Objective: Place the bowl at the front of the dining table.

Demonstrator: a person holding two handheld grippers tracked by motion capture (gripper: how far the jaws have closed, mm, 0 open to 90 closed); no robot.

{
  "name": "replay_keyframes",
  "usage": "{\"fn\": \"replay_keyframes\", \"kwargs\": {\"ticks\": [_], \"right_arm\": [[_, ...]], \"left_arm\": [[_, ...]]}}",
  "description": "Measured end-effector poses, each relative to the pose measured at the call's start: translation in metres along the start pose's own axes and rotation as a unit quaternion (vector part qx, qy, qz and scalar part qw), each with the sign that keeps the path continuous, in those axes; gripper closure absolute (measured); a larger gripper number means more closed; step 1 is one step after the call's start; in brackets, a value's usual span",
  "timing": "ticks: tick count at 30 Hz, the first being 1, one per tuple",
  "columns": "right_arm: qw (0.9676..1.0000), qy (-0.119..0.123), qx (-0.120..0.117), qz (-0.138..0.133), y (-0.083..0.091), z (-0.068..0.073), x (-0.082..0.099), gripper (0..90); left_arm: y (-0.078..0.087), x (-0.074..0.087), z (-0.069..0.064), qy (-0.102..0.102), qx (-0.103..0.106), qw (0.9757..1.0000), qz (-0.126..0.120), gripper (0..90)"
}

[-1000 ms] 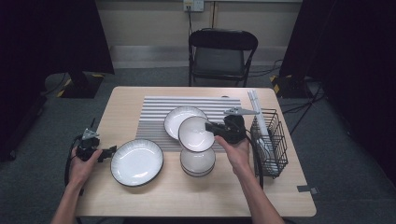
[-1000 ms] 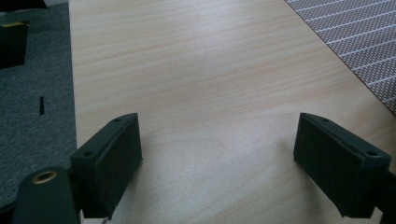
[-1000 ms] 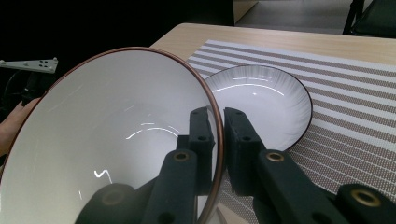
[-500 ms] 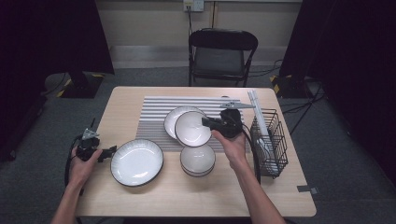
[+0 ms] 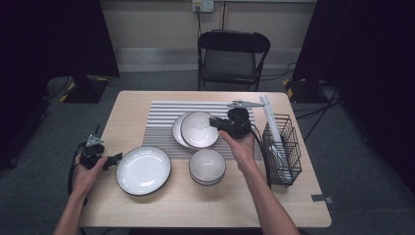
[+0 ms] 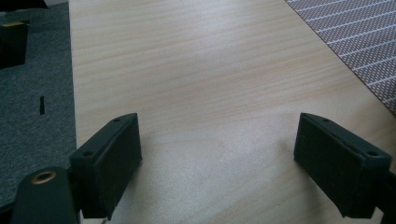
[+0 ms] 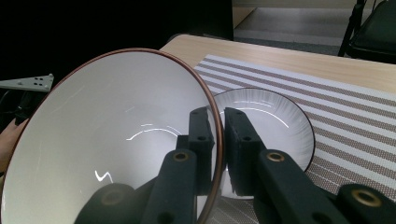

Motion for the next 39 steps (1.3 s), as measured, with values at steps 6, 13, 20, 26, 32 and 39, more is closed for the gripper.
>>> {"fn": "replay_keyframes", "kwargs": {"ticks": [6,13,20,26,32,39], "right_arm": [[1.0000,0.003,0.005,0.000,-0.006,-0.001,-0.006,82.1],[0.9999,-0.002,0.009,0.005,-0.015,-0.006,-0.006,82.0],[0.9998,-0.004,0.016,0.008,-0.021,-0.011,-0.012,82.0],[0.9997,-0.009,0.020,0.010,-0.030,-0.015,-0.014,82.0],[0.9994,-0.018,0.027,0.015,-0.037,-0.025,-0.013,81.9],[0.9984,-0.030,0.043,0.021,-0.046,-0.038,-0.014,82.0]], "left_arm": [[0.000,0.000,0.000,0.000,0.000,1.0000,0.000,14.4],[0.000,0.000,0.000,0.000,0.000,1.0000,0.000,14.4],[0.000,0.000,0.000,0.000,0.001,1.0000,0.000,14.4],[0.000,0.000,0.000,-0.001,0.000,1.0000,0.000,14.4],[0.000,0.000,0.000,-0.001,0.000,1.0000,0.000,14.4],[0.000,0.000,0.000,0.000,0.001,1.0000,0.000,14.4]]}}
Point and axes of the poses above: each handheld gripper's, and its own axes: y roughly backward along the jaws, x roughly out of its underside, z roughly to its left, the point moved 9 cm from there along -y, roughly forward along the jaws, and after that the axes turned 2 degrees about z, right-handed, at the moved point
